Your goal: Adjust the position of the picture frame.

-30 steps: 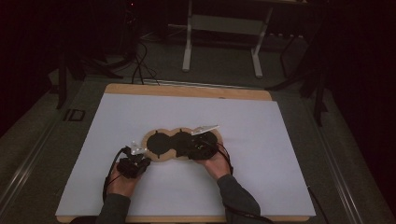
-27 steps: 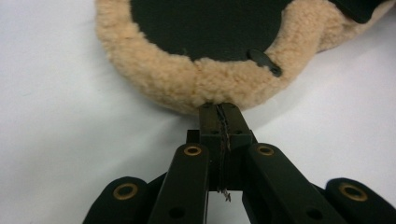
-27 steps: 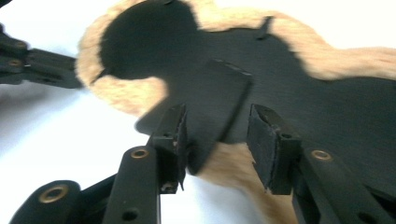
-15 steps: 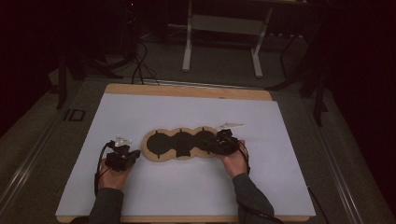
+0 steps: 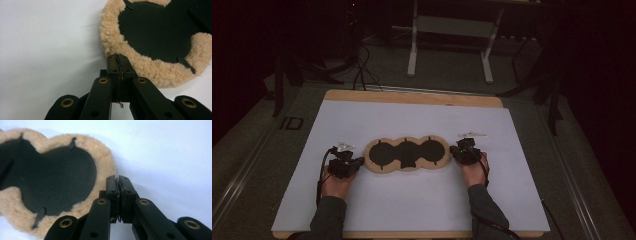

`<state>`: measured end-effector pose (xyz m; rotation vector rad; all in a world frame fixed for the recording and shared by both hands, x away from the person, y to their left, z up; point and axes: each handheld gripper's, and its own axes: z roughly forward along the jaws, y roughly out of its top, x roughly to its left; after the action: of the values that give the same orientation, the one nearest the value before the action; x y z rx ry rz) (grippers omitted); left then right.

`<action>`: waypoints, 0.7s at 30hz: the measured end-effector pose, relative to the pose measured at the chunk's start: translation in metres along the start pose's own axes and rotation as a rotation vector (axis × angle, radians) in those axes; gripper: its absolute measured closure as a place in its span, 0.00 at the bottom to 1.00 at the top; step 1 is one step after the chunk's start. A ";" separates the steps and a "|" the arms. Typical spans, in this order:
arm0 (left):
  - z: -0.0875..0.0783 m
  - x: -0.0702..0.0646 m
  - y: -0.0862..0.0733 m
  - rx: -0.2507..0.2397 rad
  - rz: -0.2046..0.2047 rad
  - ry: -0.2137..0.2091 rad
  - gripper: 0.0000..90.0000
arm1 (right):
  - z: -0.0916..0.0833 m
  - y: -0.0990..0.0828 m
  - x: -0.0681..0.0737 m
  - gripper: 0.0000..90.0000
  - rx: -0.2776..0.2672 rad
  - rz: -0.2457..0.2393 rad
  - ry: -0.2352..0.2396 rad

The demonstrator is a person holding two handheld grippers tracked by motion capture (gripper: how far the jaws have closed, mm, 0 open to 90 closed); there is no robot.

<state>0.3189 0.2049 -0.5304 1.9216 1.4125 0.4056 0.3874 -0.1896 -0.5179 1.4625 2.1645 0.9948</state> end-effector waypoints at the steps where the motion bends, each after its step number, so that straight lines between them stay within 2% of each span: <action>1: 0.000 0.000 0.000 0.002 0.007 0.004 1.00 | 0.001 0.000 0.000 0.97 0.004 0.000 -0.004; 8: 0.003 0.001 0.007 -0.014 0.026 0.023 1.00 | 0.008 0.002 0.001 0.97 0.026 0.011 -0.022; 10: 0.005 0.004 0.008 -0.019 0.015 0.018 1.00 | 0.009 0.003 -0.001 0.97 0.037 0.019 -0.014; 13: 0.011 0.008 0.008 -0.003 0.007 0.028 1.00 | 0.010 0.003 -0.003 0.96 0.056 0.017 0.000; 18: 0.015 0.009 0.008 0.009 0.006 0.035 1.00 | 0.013 -0.001 -0.006 1.00 0.074 0.049 0.034; 21: 0.017 0.009 0.008 0.002 -0.001 0.033 1.00 | 0.012 -0.002 -0.008 1.00 0.079 0.047 0.044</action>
<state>0.3383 0.2059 -0.5376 1.9236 1.4352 0.4379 0.3968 -0.1927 -0.5280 1.5476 2.2333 0.9761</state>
